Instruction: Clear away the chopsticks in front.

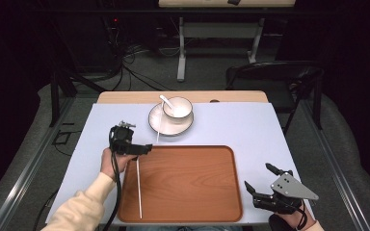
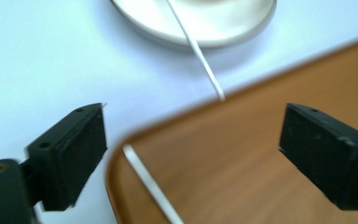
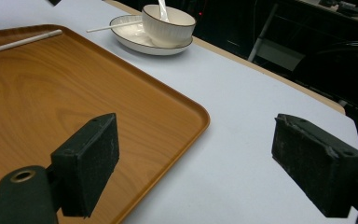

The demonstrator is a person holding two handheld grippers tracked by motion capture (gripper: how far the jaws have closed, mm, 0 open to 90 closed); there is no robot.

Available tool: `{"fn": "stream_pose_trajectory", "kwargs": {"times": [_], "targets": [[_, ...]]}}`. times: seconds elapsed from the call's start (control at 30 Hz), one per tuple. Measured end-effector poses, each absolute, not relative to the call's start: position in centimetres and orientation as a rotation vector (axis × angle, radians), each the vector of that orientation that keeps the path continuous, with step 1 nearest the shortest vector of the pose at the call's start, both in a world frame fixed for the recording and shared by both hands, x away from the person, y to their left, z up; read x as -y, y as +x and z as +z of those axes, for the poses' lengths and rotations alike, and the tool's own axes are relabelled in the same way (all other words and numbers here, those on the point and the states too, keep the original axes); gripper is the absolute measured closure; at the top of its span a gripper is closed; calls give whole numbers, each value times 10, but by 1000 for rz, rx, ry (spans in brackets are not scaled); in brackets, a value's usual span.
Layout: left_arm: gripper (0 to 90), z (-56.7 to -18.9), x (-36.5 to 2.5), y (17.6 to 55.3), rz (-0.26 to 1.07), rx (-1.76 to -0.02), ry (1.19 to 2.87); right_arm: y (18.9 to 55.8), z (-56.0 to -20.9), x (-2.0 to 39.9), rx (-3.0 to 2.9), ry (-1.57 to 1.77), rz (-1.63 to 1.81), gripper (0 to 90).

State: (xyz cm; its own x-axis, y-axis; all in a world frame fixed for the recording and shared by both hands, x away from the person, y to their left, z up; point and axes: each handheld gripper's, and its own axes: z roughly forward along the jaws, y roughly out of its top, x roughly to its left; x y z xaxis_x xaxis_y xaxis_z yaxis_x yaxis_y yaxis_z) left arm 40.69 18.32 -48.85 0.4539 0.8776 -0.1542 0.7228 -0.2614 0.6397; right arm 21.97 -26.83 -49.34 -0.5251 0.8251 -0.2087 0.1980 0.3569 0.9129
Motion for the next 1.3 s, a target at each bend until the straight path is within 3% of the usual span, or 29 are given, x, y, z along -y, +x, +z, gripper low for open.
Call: {"fn": "stream_pose_trajectory", "kwargs": {"times": [0.17, 0.47, 0.73, 0.9, 1.3], "targets": [[1, -475, -178, 446, 326, -1346, 2038, 219, -493, 268, -1937, 886, 1174, 144], [7, -475, -166, 496, 292, -1352, 2059, 219, -493, 269, -1936, 888, 1176, 143], [174, -481, -147, 526, 318, -1384, 2094, 220, -493, 269, -1937, 888, 1176, 144], [324, -491, -138, 537, 307, -1418, 2115, 219, -493, 270, -1934, 889, 1180, 144], [503, -511, -137, 552, 282, -1497, 2102, 220, -493, 270, -1932, 892, 1182, 144]]}}
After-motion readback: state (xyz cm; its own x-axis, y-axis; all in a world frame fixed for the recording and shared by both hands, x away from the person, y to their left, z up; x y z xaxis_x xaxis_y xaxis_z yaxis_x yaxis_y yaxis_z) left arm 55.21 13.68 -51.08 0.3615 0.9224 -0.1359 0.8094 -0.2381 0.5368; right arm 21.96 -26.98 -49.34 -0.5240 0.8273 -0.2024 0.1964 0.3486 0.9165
